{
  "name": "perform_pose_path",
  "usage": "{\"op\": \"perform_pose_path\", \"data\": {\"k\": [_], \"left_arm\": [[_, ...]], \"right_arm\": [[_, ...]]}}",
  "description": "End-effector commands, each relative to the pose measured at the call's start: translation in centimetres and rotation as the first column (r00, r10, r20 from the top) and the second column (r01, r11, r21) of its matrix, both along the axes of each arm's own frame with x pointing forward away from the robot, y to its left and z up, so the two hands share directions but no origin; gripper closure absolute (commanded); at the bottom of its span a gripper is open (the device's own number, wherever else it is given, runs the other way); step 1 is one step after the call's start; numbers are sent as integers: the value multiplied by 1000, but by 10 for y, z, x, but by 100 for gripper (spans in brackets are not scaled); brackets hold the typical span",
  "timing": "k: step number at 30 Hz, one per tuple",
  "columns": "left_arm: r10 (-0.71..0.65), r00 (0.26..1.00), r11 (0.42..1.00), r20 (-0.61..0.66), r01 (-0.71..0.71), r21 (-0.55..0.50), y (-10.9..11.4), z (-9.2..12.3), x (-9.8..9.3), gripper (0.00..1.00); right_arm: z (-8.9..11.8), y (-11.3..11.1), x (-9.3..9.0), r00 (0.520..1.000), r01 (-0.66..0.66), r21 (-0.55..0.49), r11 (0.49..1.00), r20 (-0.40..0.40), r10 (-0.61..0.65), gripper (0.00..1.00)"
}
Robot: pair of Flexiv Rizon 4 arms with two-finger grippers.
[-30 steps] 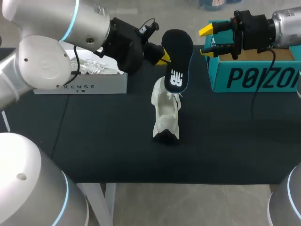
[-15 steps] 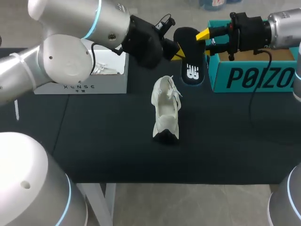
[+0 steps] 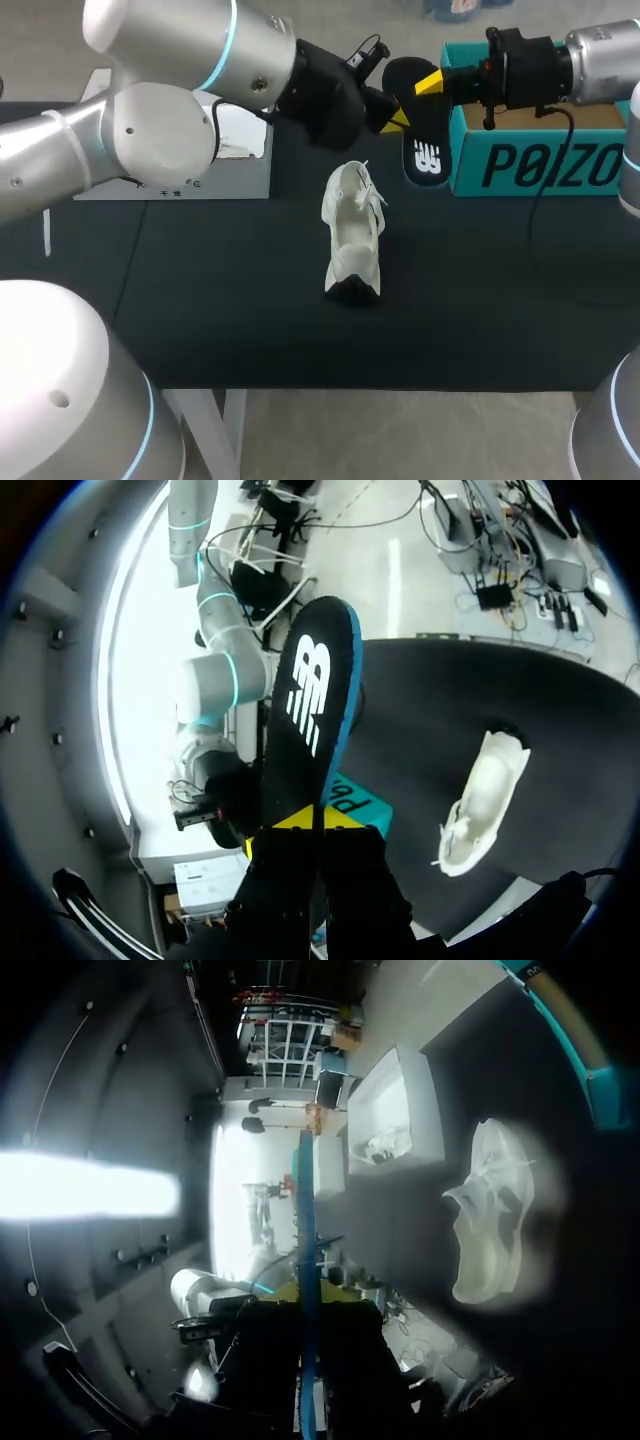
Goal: Take the shoe out of the shoebox, open the shoe tongue, remove and reinsert the insole, then place the shoe into the shoebox
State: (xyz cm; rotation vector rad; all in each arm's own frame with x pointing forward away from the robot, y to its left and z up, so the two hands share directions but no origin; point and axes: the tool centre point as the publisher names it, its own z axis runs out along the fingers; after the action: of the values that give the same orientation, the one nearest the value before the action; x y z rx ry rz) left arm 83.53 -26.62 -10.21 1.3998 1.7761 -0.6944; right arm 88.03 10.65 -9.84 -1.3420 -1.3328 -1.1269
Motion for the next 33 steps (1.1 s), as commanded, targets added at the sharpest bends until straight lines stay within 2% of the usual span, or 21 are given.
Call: {"op": "perform_pose_path", "data": {"k": [1,2,5,9,14,17,20,23,33], "left_arm": [[15,1000,1000,-23,-14,7,0,-1,-3,36],[13,1000,1000,-26,-12,17,1,-2,-3,0],[-30,997,996,-77,36,79,9,-3,-4,0],[-127,979,957,-156,163,241,24,-5,-4,0],[-186,978,881,-98,210,425,38,2,7,0],[-209,977,845,-41,202,495,39,10,13,0],[-215,976,816,-37,201,543,39,17,16,0],[-185,978,795,-92,204,571,38,24,20,0],[-147,982,767,-116,187,614,24,35,26,0]], "right_arm": [[-1,0,1,1000,-1,5,1000,0,1,100],[-1,0,1,1000,-3,7,1000,0,3,100],[-3,0,2,1000,-3,9,1000,-1,3,100],[-10,0,4,1000,-6,-2,1000,-12,6,100],[-24,3,7,999,-11,-37,999,-32,10,100],[-32,6,8,999,-16,-51,999,-48,14,100],[-39,9,9,998,-23,-65,998,-60,19,100],[-45,12,8,997,-36,-79,996,-69,31,100],[-55,29,-1,993,-86,-87,992,-91,78,100]]}}
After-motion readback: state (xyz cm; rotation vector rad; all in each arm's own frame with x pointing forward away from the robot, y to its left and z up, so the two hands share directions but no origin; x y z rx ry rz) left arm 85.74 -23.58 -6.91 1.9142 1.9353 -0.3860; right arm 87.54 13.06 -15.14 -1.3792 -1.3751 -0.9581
